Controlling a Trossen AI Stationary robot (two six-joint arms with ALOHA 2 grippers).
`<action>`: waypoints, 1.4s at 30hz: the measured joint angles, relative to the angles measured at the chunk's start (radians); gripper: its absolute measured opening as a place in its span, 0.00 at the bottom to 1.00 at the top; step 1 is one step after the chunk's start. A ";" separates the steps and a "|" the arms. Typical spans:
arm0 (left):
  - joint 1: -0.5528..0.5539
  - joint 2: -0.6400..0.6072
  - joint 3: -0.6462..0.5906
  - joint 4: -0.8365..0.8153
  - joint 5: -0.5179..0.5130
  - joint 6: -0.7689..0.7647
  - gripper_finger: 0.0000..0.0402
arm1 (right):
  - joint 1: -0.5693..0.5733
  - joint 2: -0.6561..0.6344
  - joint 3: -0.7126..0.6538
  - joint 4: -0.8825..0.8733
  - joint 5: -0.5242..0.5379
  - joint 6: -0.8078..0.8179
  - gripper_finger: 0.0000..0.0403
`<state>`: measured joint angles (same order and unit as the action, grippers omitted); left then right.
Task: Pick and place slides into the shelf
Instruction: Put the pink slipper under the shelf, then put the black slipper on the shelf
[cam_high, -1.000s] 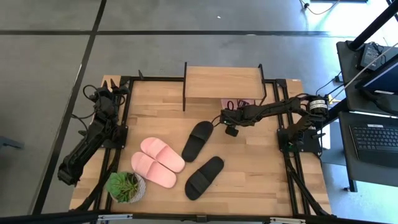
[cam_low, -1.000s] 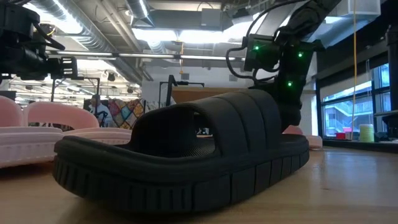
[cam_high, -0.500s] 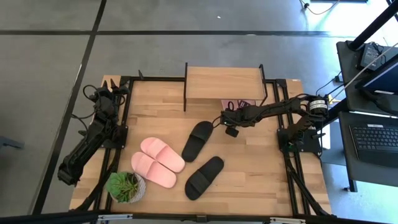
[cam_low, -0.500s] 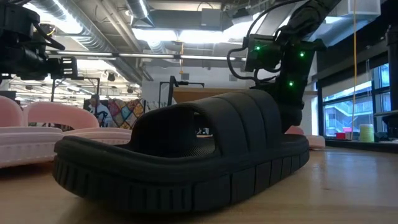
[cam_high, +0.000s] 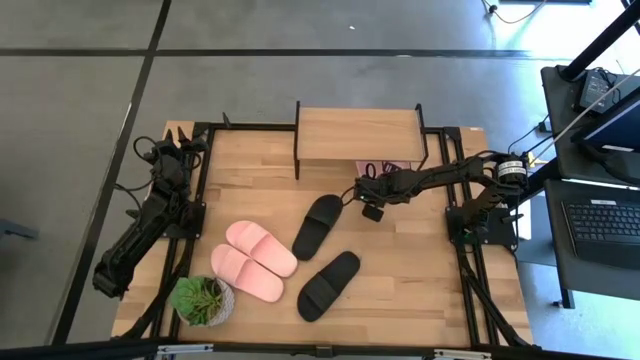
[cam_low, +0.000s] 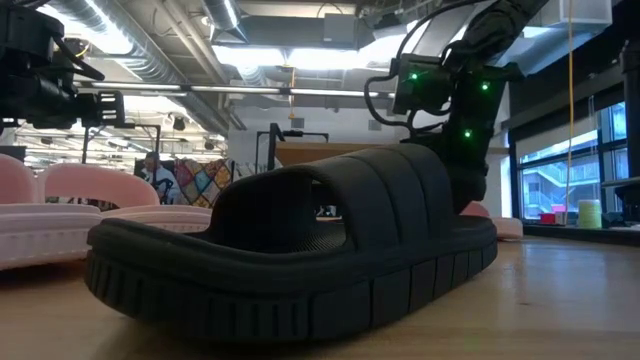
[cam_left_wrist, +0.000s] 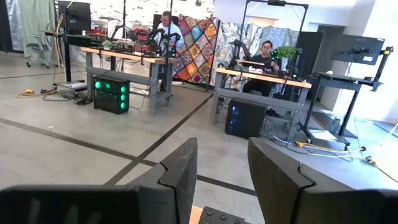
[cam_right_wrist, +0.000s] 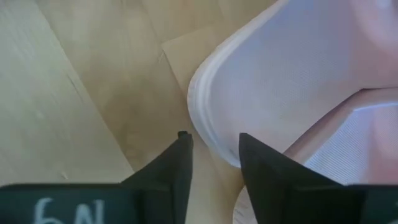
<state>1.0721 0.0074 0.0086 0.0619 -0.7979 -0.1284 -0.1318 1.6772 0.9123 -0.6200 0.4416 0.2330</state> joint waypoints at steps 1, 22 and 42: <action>0.000 0.000 0.000 0.000 0.000 0.000 0.33 | 0.001 0.000 0.000 -0.003 0.000 0.001 0.35; 0.000 0.000 0.000 0.000 0.000 0.000 0.33 | 0.127 -0.003 0.205 -0.196 -0.055 0.127 0.38; 0.000 0.000 0.000 0.000 0.000 0.000 0.33 | 0.328 -0.003 0.417 0.012 -0.346 0.240 0.38</action>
<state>1.0721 0.0071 0.0086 0.0617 -0.7979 -0.1284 0.1965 1.6737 1.3296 -0.6084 0.0959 0.4725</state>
